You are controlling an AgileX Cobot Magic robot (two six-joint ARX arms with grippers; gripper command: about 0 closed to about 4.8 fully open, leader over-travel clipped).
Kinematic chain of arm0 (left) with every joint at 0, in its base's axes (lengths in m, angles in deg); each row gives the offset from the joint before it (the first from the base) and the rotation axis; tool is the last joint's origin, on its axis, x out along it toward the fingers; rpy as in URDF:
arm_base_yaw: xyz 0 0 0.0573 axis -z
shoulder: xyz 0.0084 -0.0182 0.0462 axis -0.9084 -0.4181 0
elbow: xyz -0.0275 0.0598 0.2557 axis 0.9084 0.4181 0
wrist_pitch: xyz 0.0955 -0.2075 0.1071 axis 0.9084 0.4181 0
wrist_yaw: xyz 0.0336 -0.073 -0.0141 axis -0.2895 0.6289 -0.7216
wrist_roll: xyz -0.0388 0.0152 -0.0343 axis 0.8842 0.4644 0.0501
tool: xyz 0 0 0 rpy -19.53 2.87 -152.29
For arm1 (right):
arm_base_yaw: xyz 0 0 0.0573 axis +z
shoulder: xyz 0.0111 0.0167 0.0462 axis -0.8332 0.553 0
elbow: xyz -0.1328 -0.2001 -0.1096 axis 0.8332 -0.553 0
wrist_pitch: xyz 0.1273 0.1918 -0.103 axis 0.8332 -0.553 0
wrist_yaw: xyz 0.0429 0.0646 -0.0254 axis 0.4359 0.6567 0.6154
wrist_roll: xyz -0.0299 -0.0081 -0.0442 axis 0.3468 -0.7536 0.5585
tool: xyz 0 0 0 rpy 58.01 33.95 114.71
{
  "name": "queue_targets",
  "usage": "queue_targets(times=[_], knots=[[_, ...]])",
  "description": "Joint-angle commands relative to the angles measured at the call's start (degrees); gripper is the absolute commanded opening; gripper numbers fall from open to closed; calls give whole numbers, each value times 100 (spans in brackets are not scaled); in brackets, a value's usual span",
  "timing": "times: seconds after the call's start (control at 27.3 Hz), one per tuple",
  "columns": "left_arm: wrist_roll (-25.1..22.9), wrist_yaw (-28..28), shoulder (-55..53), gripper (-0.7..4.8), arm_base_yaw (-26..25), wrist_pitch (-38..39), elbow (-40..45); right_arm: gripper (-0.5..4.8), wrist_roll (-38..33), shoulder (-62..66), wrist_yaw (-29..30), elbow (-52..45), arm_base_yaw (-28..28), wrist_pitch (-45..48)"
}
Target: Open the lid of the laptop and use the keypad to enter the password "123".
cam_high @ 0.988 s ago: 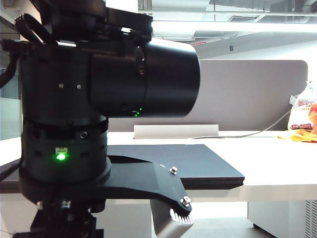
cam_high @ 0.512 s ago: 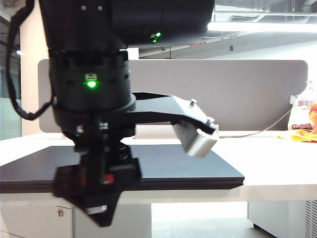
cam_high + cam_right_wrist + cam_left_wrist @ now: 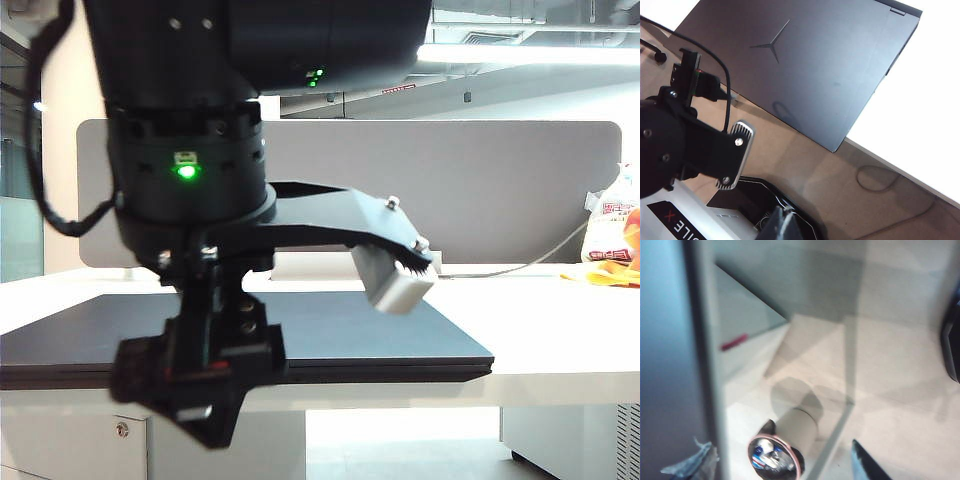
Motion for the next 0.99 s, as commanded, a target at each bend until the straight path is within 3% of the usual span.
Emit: queue_targets(times=[0.04, 0.18, 0.37, 0.48, 0.55, 0.66, 0.84, 0.99], knots=[[2, -96, 11, 350, 13, 190, -28, -5, -127, -9, 0, 20, 9, 96], [140, -208, 61, 350, 15, 435, -28, -5, -125, -9, -15, 20, 9, 101], [898, -236, 393, 329, 15, 94, -35, -5, -122, 59, -13, 20, 22, 321], [887, -439, 741, 128, 15, 109, -101, -5, -122, 111, 0, 11, 37, 389], [890, -581, 1051, 79, 13, 103, -103, -5, -125, 142, 2, 11, 37, 398], [1023, -605, 1478, 48, 13, 101, -103, -5, -122, 155, 4, 11, 37, 422], [1502, -610, 1895, 47, 9, 151, -98, -5, -149, 157, 28, -63, 42, 616], [1711, -693, 2177, 47, -26, 234, -92, -5, -385, 157, 439, -527, 46, 1248]])
